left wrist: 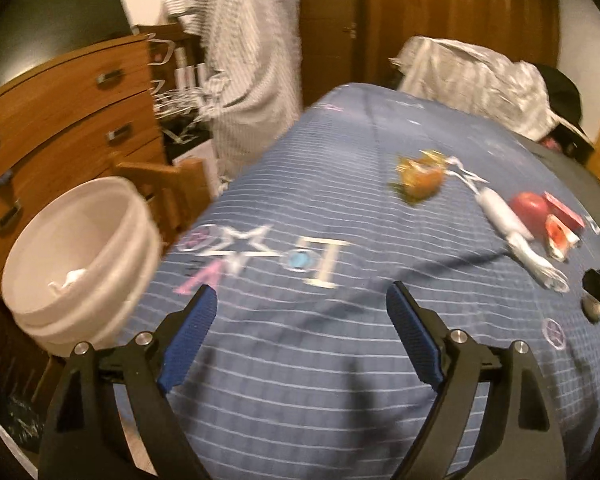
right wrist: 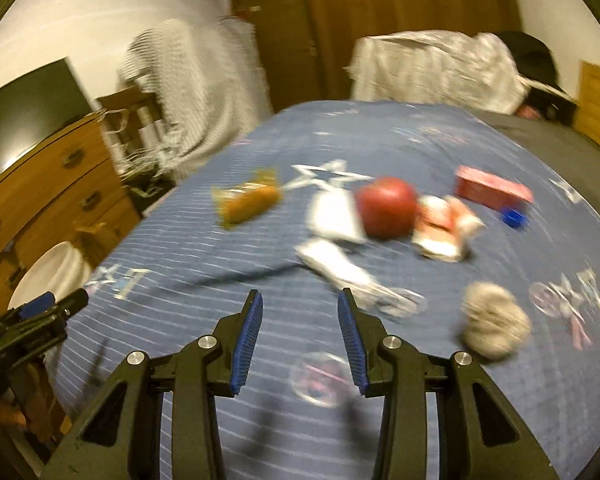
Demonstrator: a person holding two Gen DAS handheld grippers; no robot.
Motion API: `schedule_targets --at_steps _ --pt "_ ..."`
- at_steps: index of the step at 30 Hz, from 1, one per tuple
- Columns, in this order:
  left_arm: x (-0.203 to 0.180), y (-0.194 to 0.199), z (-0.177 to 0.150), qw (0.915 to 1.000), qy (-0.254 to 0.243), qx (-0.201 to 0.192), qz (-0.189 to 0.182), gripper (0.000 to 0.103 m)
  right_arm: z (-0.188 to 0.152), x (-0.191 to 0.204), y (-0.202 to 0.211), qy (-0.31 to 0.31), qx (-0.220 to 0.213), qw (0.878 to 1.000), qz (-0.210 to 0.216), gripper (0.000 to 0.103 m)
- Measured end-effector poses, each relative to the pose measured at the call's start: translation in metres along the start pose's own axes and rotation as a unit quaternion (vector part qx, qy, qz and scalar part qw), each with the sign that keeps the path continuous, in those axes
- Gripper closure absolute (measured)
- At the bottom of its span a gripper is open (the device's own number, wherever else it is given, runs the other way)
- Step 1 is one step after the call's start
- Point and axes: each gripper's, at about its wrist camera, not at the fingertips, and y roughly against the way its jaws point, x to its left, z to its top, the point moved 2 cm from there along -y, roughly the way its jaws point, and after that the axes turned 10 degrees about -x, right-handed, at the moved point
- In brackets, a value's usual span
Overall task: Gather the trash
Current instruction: 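Move both tools back over the trash on the bed, then grasp the knitted pouch with the right tool while the left tool grasps the bubble wrap roll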
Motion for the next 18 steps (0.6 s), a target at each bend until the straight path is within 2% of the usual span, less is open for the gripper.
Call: schedule_targets --at_steps 2,10,18 --pt "-0.02 -0.001 -0.002 0.9999 -0.012 0.002 -0.011 0.02 -0.007 -0.036 0.014 -0.021 -0.002 1.0 -0.017 0.062" --pt "-0.093 -0.001 -0.013 0.9962 -0.048 0.013 -0.072 0.02 -0.011 -0.14 0.046 -0.106 -0.03 0.992 -0.064 0.062" --pt "-0.14 -0.015 0.001 0.9917 -0.062 0.007 -0.113 0.02 -0.017 -0.214 0.047 -0.17 -0.031 0.98 -0.095 0.061"
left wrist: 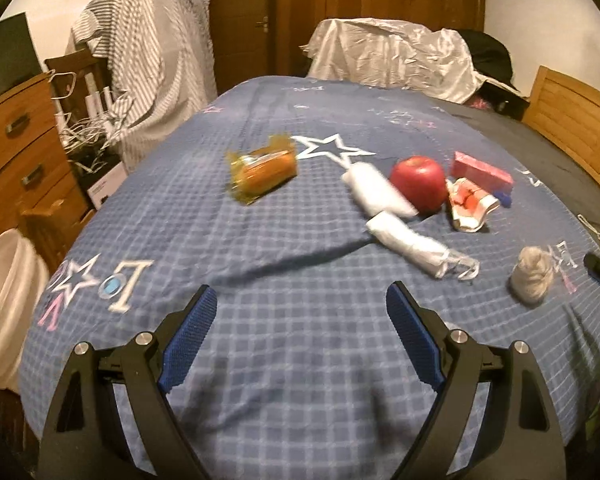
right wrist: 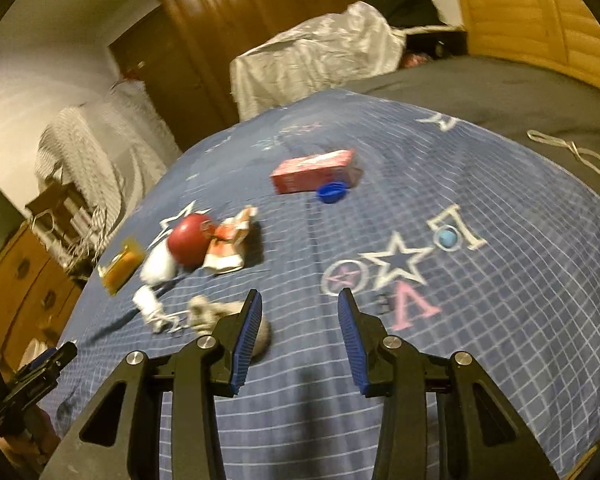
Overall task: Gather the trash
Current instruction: 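Grasp the knitted pouch with the right tool while the left tool grasps the bubble wrap roll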
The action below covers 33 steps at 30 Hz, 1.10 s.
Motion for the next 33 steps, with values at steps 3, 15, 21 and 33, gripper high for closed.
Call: schedule_targets --at_steps 3,15,21,33 --pt "-0.01 -0.013 0.009 1.0 -0.003 0.001 -0.009 0.02 -0.008 -0.007 -0.007 -0.004 0.021 1.0 0.015 0.051" --pt "-0.042 -0.078 0.051 0.998 -0.004 0.01 -0.062 0.017 -0.032 0.042 -0.046 0.037 0.065 0.994 0.084 0.032" --pt "-0.053 -0.118 0.058 0.9962 -0.001 0.038 -0.079 0.017 -0.037 0.05 -0.059 0.038 0.072 0.993 0.081 0.03" --pt "-0.052 -0.186 0.052 0.9906 0.044 0.106 -0.075 0.017 -0.033 0.06 -0.087 0.031 0.099 0.991 0.088 0.031"
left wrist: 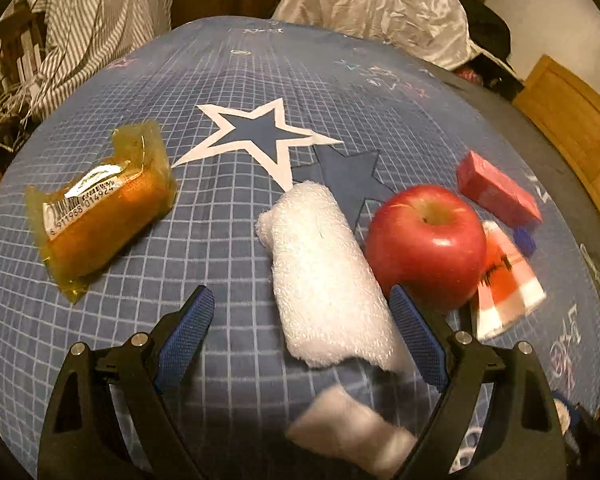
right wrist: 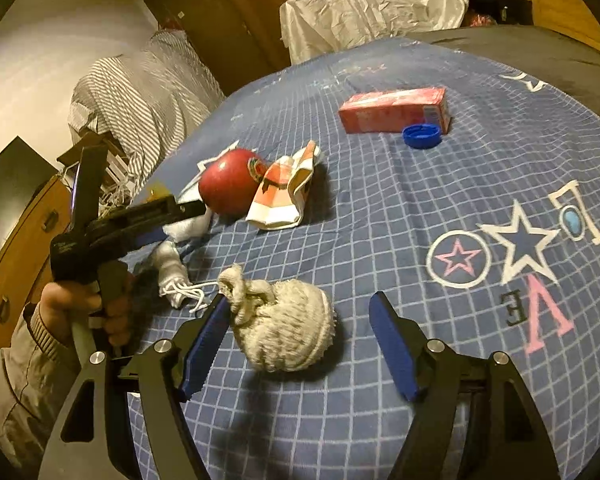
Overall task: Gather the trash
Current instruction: 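Grasp the knitted pouch with the right tool while the left tool grasps the bubble wrap roll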
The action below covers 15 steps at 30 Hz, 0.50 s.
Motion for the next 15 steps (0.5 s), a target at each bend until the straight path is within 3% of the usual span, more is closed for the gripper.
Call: schedule_targets --at_steps 1,3,5,7,11,15 --pt "0.001 -0.001 0.001 1.0 0.004 -0.002 -0.002 0.021 0.0 0.001 -0.002 0.0 0.0 1.0 0.0 0.032" --pt "0.003 -0.005 0.003 1.0 0.005 -0.001 -0.001 0.03 -0.001 0.001 -0.006 -0.001 0.002 1.0 0.008 0.056" --pt "0.002 -0.008 0.004 1.0 0.002 0.0 -0.001 0.035 -0.001 0.0 -0.008 -0.004 0.003 1.0 0.019 0.059" --pt "-0.001 -0.008 0.005 0.9999 -0.007 -0.002 -0.008 0.053 -0.001 0.001 -0.008 0.0 -0.003 1.0 0.021 0.062" --pt "0.002 0.007 0.007 0.9998 -0.007 -0.013 -0.012 0.056 -0.003 0.0 -0.002 -0.002 -0.017 1.0 0.02 0.064" --pt "0.006 0.051 0.01 0.9975 -0.014 -0.069 0.0 0.056 -0.004 -0.006 0.005 -0.01 -0.034 0.999 0.017 0.065"
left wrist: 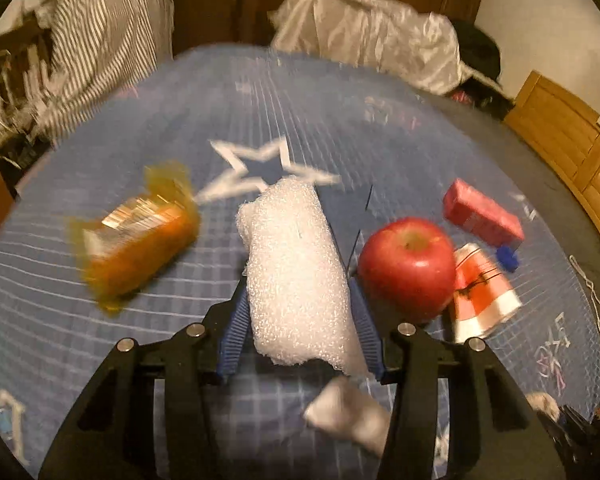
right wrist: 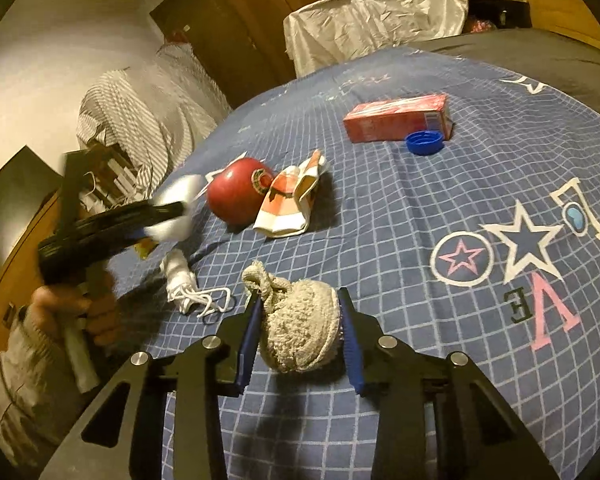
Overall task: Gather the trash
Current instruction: 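Grasp the knitted pouch with the right tool while the left tool grasps the bubble wrap roll, then lift the knitted pouch and bubble wrap roll off the bed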
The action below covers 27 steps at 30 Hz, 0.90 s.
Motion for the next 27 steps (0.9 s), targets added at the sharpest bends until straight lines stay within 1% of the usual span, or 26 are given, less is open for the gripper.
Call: schedule_targets --at_steps 2,4,7,9,11,12,14,16,20,23,27 --pt "0.003 0.034 0.004 0.9992 -0.006 -0.038 0.008 0.056 -0.001 -0.001 0.005 -0.001 -0.008 1.0 -0.002 0.065" --pt "0.007 0.065 0.004 0.9978 -0.007 -0.065 0.014 0.056 0.0 0.0 0.009 0.001 -0.018 1.0 -0.005 0.066" --pt "0.015 0.103 -0.007 0.996 -0.013 -0.083 0.029 0.056 -0.001 0.004 0.016 0.012 -0.031 0.999 -0.011 0.066" --pt "0.02 0.123 -0.017 0.9954 -0.015 -0.087 0.039 0.056 -0.002 0.008 0.022 0.023 -0.036 0.999 -0.021 0.066" --pt "0.026 0.143 -0.033 0.9949 -0.014 -0.083 0.056 0.056 -0.006 0.016 0.03 0.035 -0.036 0.998 -0.028 0.066" --pt "0.028 0.148 -0.038 0.9945 -0.013 -0.082 0.063 0.056 -0.009 0.021 0.033 0.04 -0.034 0.998 -0.027 0.066" --pt "0.033 0.161 -0.052 0.9934 -0.012 -0.078 0.084 0.056 -0.019 0.038 0.043 0.058 -0.029 0.998 -0.017 0.066" --pt "0.038 0.171 -0.061 0.9925 -0.007 -0.076 0.095 0.056 -0.027 0.056 0.051 0.071 -0.024 0.997 -0.007 0.066" --pt "0.038 0.19 -0.076 0.9883 -0.035 -0.083 0.123 0.056 -0.047 0.093 0.063 0.101 -0.012 0.995 0.012 0.066" --pt "0.039 0.207 -0.084 0.9861 -0.042 -0.091 0.132 0.056 -0.062 0.119 0.071 0.132 -0.007 0.991 0.013 0.066" --pt "0.039 0.223 -0.094 0.9833 -0.052 -0.103 0.14 0.056 -0.069 0.134 0.078 0.142 -0.004 0.99 0.015 0.066"
